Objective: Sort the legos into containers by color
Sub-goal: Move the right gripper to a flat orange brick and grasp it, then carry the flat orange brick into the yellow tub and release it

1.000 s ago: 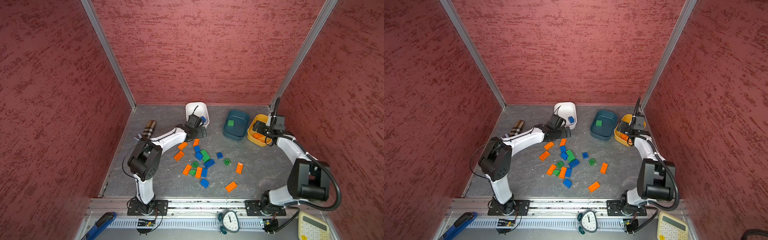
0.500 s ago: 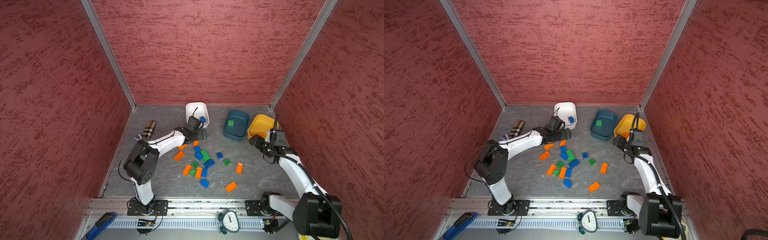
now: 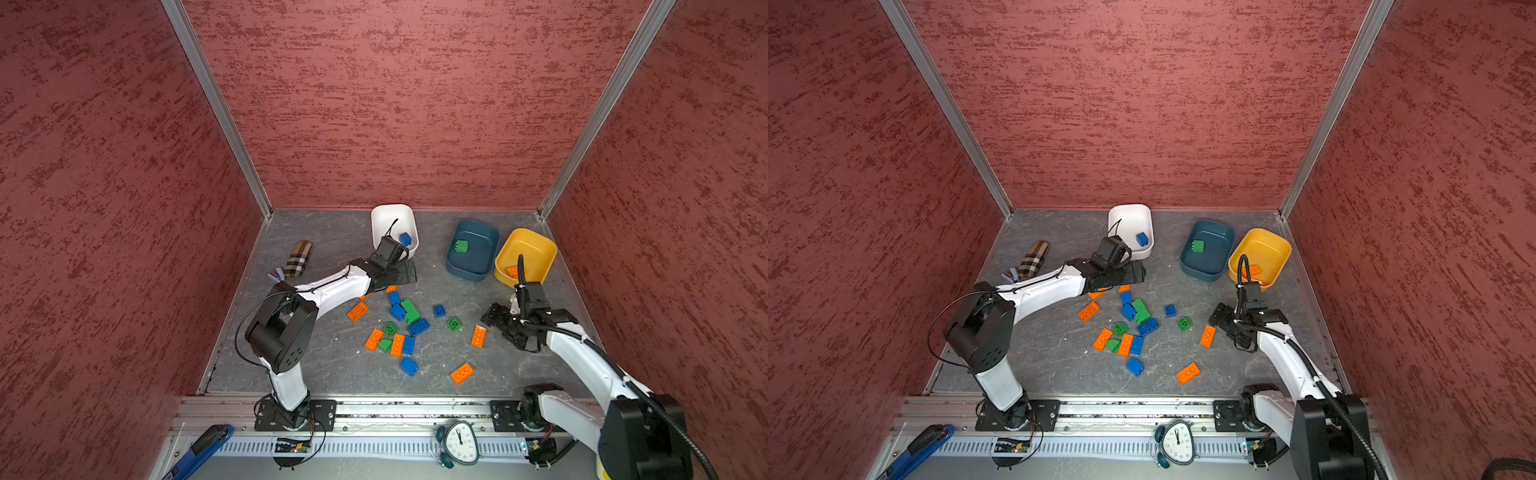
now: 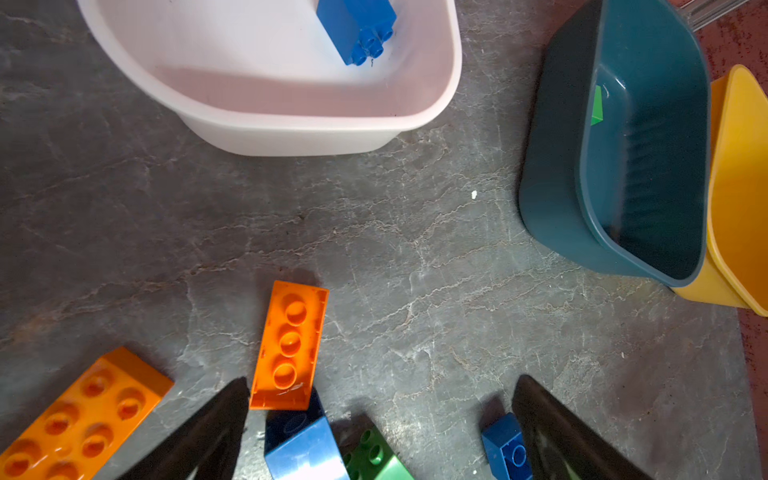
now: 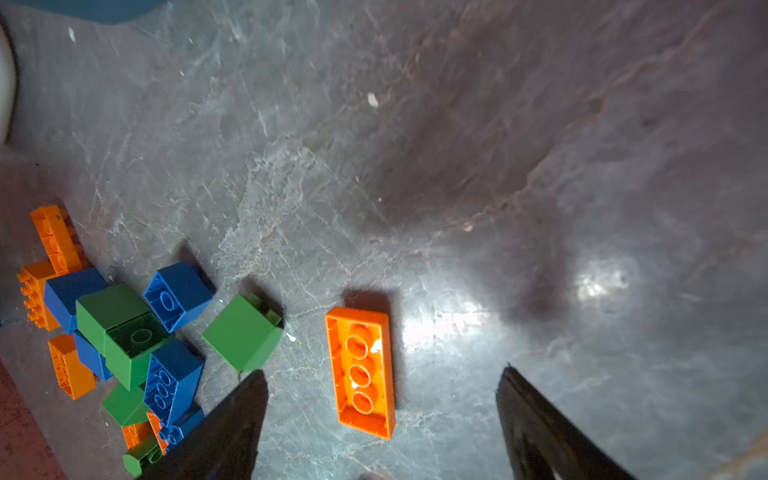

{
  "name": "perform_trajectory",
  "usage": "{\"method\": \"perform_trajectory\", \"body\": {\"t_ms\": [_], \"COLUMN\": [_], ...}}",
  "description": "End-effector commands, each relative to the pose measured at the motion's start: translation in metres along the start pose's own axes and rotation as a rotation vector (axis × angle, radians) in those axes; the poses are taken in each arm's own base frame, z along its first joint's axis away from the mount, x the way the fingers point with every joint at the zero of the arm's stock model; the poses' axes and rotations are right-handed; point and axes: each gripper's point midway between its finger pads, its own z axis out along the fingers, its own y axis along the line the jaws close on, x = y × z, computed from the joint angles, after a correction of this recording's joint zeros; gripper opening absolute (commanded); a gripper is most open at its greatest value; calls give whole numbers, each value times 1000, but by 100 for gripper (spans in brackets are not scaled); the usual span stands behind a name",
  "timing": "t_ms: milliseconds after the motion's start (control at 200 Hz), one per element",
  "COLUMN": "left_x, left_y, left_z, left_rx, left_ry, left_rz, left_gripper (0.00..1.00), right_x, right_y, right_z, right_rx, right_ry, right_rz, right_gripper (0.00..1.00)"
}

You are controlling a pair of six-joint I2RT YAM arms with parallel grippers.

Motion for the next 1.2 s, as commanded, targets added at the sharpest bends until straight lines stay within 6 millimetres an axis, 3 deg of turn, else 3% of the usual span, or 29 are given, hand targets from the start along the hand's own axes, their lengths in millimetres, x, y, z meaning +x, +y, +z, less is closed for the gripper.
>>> {"method": "perform_trajectory", "body": {"t_ms": [0, 265, 671, 721, 967, 1192], "left_x": [2, 4, 9, 9, 8, 7], "left_y": [-7, -14, -13, -13, -12, -12], "left_z": [7, 6, 9, 9, 11, 12], "left_rx": [23, 44, 33, 30, 18, 10], "left_ry": [3, 6, 17, 17, 22, 21], "left_rz": [1, 25, 50, 49, 53, 55], "left_gripper": [99, 99, 99, 99, 99, 99], "right_x": [13, 23, 27, 30, 21, 4], "right_y": [4, 5, 19, 13, 2, 9], "right_z": [5, 19, 44, 51, 47, 40], "right_rx": [17, 183, 333, 368, 427, 374], "right_ry": [48, 69, 71, 90, 46, -40], "right_rz": [-4, -129, -346, -355, -413, -419], "right_gripper": [82, 79, 60, 58, 45, 35]}}
